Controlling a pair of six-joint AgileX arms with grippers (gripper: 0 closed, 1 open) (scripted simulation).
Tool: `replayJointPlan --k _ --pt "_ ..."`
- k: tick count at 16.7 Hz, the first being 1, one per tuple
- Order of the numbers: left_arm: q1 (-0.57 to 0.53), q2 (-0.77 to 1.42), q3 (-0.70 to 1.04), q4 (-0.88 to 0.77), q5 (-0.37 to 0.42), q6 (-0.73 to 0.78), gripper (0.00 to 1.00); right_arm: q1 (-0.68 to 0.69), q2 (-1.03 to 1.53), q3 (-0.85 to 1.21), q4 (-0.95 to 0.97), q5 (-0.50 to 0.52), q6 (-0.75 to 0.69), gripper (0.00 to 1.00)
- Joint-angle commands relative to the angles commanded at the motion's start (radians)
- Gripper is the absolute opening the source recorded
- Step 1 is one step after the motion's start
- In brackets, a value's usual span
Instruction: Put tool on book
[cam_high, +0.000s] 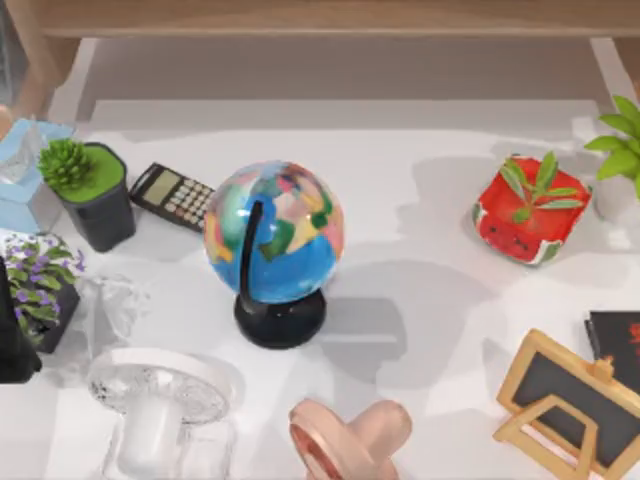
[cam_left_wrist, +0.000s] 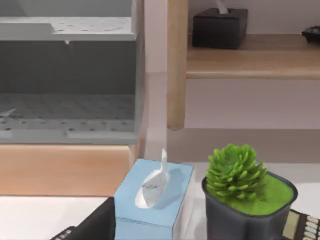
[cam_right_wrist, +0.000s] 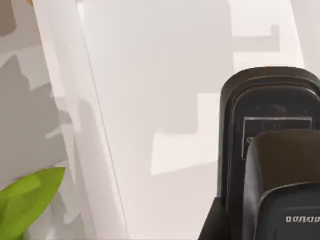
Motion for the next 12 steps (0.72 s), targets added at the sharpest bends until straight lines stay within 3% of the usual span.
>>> replayJointPlan --k 12 --pt "0.000 0.000 0.000 0.000 0.000 0.000 1.00 0.189 -0.492 -0.662 0.106 0.005 0.002 0.00"
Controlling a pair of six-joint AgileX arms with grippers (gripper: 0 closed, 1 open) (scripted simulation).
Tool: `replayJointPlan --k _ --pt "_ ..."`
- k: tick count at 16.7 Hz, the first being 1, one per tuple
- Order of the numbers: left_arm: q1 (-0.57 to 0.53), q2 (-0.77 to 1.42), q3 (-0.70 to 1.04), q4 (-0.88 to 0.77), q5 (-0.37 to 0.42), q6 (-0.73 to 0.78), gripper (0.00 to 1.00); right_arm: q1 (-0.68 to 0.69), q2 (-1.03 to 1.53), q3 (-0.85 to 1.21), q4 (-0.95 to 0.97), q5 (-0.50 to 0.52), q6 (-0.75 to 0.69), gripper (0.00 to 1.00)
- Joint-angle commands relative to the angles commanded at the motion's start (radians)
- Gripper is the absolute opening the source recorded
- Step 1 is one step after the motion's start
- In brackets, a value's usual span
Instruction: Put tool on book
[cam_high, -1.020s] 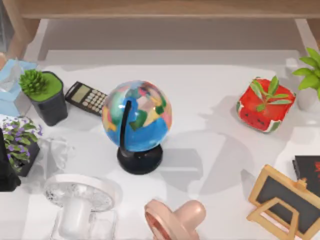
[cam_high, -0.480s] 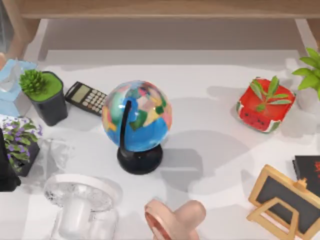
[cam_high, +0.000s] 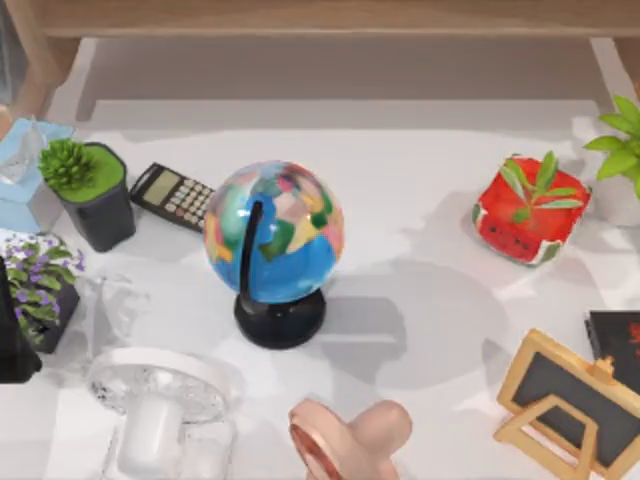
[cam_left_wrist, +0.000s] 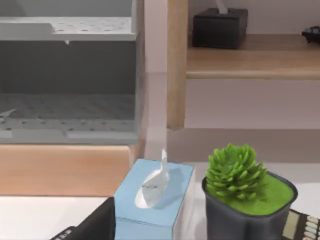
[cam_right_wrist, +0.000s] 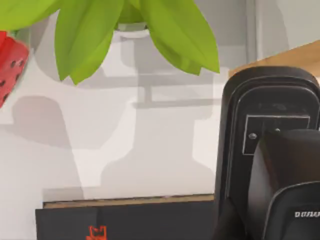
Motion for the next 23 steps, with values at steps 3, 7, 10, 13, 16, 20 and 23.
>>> replayJointPlan --k 3,7,10,13,16,20,23 --pt "0.000 0.000 0.000 0.000 0.000 0.000 1.00 0.027 -0.053 -0.160 0.017 -0.005 -0.003 0.00" --pt "0.000 0.000 0.000 0.000 0.000 0.000 1.00 0.040 -0.089 -0.322 0.036 -0.013 -0.007 0.00" --pt "0.000 0.000 0.000 0.000 0.000 0.000 1.00 0.039 -0.097 -0.378 0.043 -0.016 -0.009 0.00" --pt "0.000 0.000 0.000 0.000 0.000 0.000 1.00 0.039 -0.097 -0.381 0.043 -0.016 -0.009 0.00" --pt "0.000 0.000 0.000 0.000 0.000 0.000 1.00 0.036 -0.091 -0.381 0.045 -0.016 -0.007 0.00" --pt "0.000 0.000 0.000 0.000 0.000 0.000 1.00 0.040 -0.064 -0.424 0.118 -0.016 -0.006 0.00" --pt "0.000 0.000 0.000 0.000 0.000 0.000 1.00 0.042 -0.043 -0.455 0.171 -0.016 -0.005 0.00"
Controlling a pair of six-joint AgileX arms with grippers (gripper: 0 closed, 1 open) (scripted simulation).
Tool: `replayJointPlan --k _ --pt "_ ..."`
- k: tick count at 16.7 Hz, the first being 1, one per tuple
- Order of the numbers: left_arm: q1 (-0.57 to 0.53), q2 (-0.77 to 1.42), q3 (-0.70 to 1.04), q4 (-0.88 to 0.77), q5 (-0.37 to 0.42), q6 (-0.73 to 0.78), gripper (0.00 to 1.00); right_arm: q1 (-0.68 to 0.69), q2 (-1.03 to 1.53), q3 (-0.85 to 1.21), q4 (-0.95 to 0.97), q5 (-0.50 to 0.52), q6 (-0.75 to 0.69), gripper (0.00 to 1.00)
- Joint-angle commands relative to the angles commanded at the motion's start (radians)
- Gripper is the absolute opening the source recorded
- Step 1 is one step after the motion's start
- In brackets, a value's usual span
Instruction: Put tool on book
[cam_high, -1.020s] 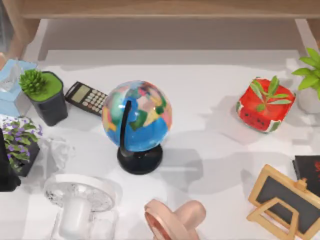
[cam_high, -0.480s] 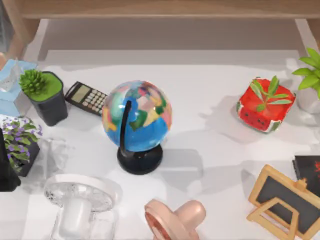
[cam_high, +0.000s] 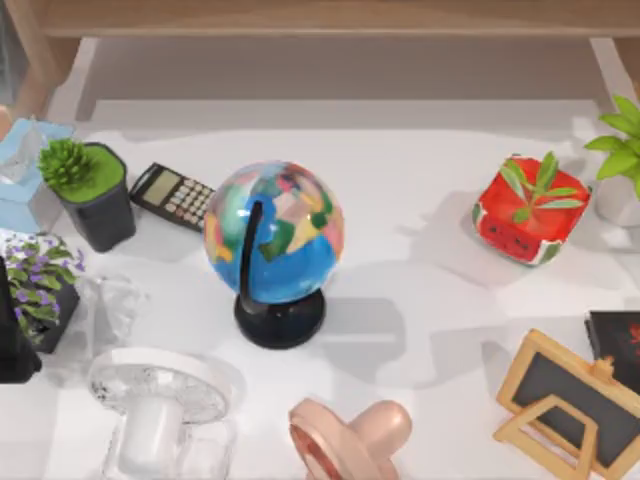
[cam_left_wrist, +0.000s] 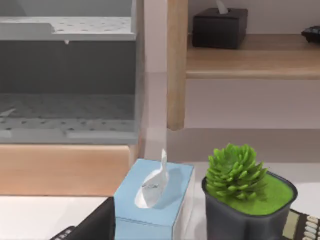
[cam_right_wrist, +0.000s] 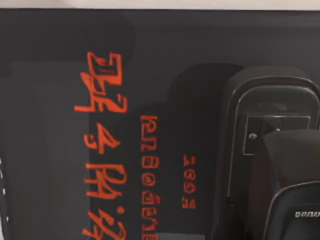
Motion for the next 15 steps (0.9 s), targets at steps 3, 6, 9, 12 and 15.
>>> replayJointPlan --k 3,6,9,12,15 --pt "0.000 0.000 0.000 0.000 0.000 0.000 1.00 0.000 0.001 -0.002 0.003 0.000 0.000 0.00" --pt "0.000 0.000 0.000 0.000 0.000 0.000 1.00 0.000 0.001 -0.002 0.003 0.000 0.000 0.15" --pt "0.000 0.000 0.000 0.000 0.000 0.000 1.00 0.000 0.001 -0.002 0.003 0.000 0.000 0.38" --pt "0.000 0.000 0.000 0.000 0.000 0.000 1.00 0.000 0.001 -0.002 0.003 0.000 0.000 0.60" --pt "0.000 0.000 0.000 0.000 0.000 0.000 1.00 0.000 0.001 -0.002 0.003 0.000 0.000 0.83"
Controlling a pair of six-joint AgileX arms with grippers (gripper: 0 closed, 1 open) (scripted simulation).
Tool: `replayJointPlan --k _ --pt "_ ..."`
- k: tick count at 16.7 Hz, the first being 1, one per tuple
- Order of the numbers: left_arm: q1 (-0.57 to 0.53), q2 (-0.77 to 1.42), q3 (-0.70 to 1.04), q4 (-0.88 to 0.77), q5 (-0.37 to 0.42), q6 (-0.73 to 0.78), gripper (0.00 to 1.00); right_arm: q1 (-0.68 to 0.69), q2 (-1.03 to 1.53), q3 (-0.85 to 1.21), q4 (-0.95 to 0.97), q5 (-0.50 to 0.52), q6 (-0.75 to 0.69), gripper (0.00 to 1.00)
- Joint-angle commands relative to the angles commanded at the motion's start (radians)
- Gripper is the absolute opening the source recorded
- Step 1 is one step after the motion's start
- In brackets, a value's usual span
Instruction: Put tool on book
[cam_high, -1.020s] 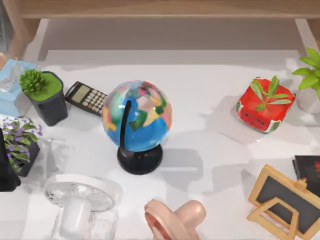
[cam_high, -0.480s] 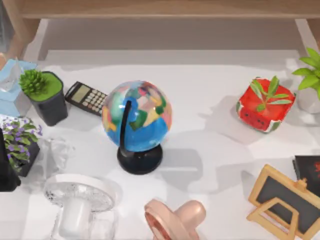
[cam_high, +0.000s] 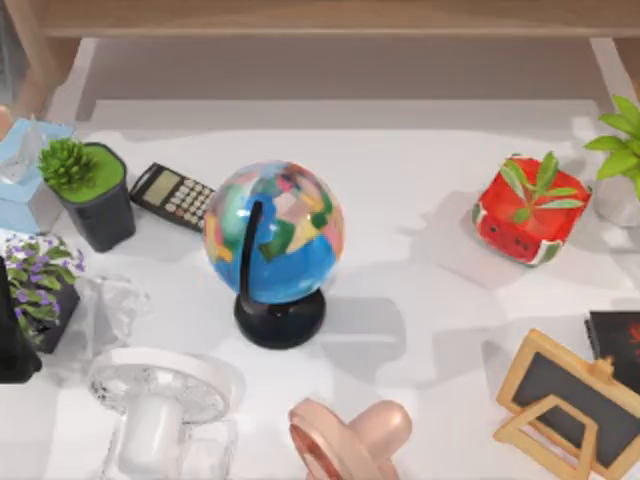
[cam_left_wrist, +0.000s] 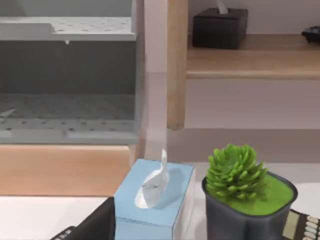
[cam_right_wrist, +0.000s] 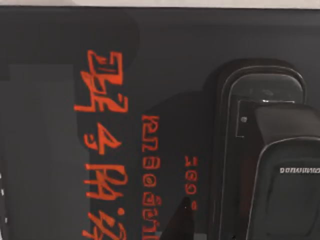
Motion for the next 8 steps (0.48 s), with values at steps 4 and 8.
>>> replayJointPlan --k 4,8 --pt "0.000 0.000 0.000 0.000 0.000 0.000 1.00 0.000 0.000 0.000 0.000 0.000 0.000 1.00" --pt "0.000 0.000 0.000 0.000 0.000 0.000 1.00 0.000 0.000 0.000 0.000 0.000 0.000 1.00"
